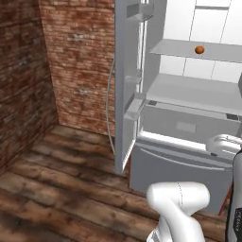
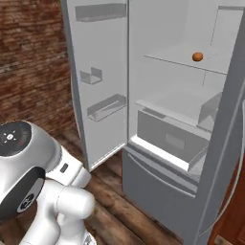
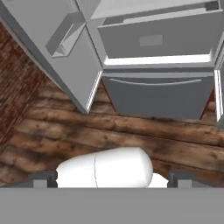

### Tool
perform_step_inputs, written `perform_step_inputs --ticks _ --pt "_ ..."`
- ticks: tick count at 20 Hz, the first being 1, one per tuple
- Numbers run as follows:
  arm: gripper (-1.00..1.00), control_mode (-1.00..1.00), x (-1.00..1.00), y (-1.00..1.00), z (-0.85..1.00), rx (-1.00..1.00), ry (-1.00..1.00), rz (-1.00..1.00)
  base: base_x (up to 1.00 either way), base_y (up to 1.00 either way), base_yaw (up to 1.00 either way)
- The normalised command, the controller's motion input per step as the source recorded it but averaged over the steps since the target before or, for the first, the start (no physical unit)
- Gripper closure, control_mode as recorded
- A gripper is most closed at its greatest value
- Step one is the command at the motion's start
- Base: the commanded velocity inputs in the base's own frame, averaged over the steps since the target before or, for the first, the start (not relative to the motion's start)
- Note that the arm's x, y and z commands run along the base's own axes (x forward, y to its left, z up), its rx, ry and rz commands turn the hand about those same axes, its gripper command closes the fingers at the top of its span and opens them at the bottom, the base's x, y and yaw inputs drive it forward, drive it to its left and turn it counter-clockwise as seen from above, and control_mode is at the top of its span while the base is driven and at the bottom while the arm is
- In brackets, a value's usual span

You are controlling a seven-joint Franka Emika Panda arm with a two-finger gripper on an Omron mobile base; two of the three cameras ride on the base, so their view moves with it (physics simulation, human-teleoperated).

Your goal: Pick the tangerine and apple from the fridge and place them inside the tupperware on the counter.

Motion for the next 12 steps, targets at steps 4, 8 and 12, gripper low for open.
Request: perform_step_inputs --ticks 4,8,12 --pt "-1.00 1.00 0.00 0.00 0.00 0.00 0.00 0.00 0.54 0.00 -0.45" --pt "-1.00 1.00 0.00 0.00 0.00 0.00 0.00 0.00 0.52 0.00 -0.37" --pt "-1.00 1.00 0.00 0.00 0.00 0.00 0.00 0.00 0.49 0.01 -0.34"
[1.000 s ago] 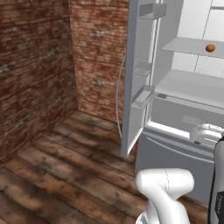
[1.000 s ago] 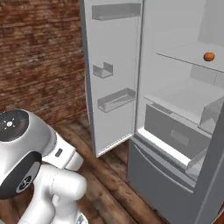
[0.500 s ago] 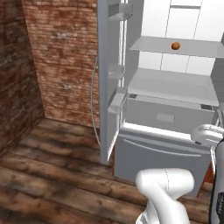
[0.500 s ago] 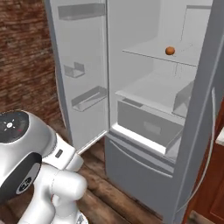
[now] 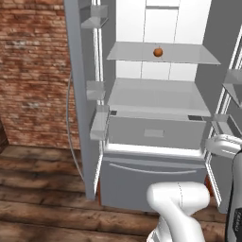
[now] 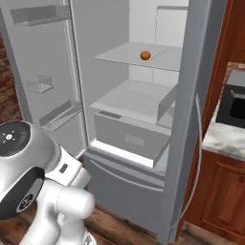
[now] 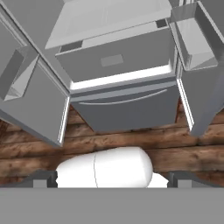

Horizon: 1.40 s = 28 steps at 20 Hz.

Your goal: Pick the tangerine and apple from the fridge and place them inside the tupperware on the counter.

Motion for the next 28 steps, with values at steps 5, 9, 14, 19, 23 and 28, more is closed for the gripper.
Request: perform_step_inputs --ticks 5,9,14,19,23,28 --pt "-1.00 1.00 0.00 0.00 0.00 0.00 0.00 0.00 0.57 0.32 -0.05" --pt "-1.00 1.00 0.00 0.00 0.00 0.00 0.00 0.00 0.56 0.37 -0.03" --pt "-1.00 1.00 0.00 0.00 0.00 0.00 0.00 0.00 0.51 0.06 0.00" --pt "-1.00 1.00 0.00 0.00 0.00 0.00 0.00 0.00 0.50 0.00 -0.20" --pt "-1.00 1.00 0.00 0.00 0.00 0.00 0.00 0.00 0.60 0.09 -0.31" --pt "-1.00 1.00 0.00 0.00 0.00 0.00 0.00 0.00 0.66 0.17 -0.35"
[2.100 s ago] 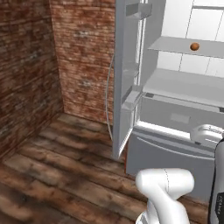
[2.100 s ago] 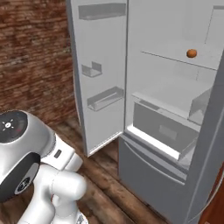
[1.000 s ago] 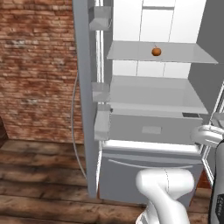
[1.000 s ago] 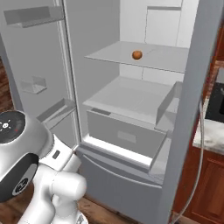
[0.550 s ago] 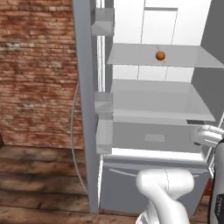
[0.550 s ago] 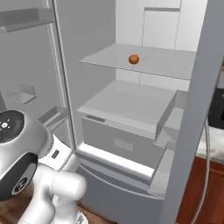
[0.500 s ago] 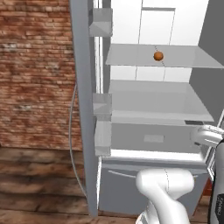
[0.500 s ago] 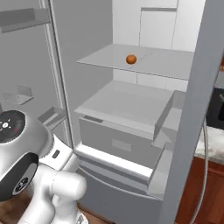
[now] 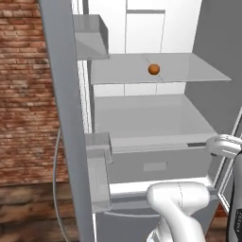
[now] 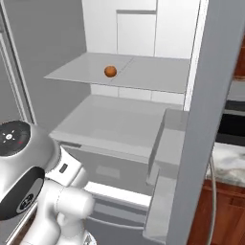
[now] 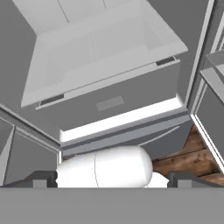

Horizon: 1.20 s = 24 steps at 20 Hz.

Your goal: Pick the tangerine and apple from the fridge and place them inside the tupperware on the counter.

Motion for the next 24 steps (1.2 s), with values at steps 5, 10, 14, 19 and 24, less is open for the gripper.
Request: perform_step_inputs --ticks 5,10,14,19,24 --pt "-1.00 1.00 0.00 0.00 0.00 0.00 0.00 0.00 0.76 0.21 -0.26" --pt "-1.00 1.00 0.00 0.00 0.00 0.00 0.00 0.00 0.74 0.16 -0.10" --pt "-1.00 1.00 0.00 0.00 0.00 0.00 0.00 0.00 0.77 0.23 0.00" --pt "-1.00 -1.00 0.16 0.00 0.03 0.00 0.04 0.00 0.66 0.05 0.00" --pt "-1.00 -1.00 0.62 0.01 0.45 -0.01 0.03 0.00 0.00 0.00 0.00"
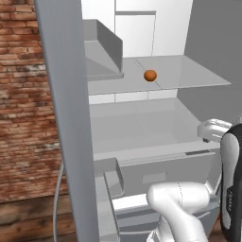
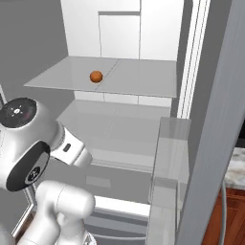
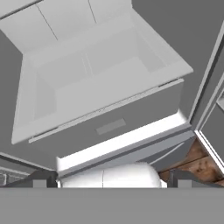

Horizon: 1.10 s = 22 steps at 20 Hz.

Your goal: Pick the tangerine and apple from the fridge and place them inside the tupperware on the counter.

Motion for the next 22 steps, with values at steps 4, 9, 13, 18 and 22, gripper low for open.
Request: perform_step_inputs --ticks 4,9,13,18,22 --pt "-1.00 -1.00 0.66 0.09 0.69 -0.10 0.00 0.00 0.00 0.00 0.00" --pt "-1.00 -1.00 0.72 0.08 0.60 -0.10 0.00 0.00 0.00 0.00 0.00" --pt "-1.00 -1.00 0.64 0.10 0.36 -0.11 0.00 0.00 0.00 0.00 0.00" --pt "-1.00 -1.00 0.68 0.11 0.05 -0.03 0.10 0.00 0.00 0.00 0.00" --pt "-1.00 -1.00 0.65 0.15 0.00 0.00 0.17 0.00 0.00 0.00 0.00"
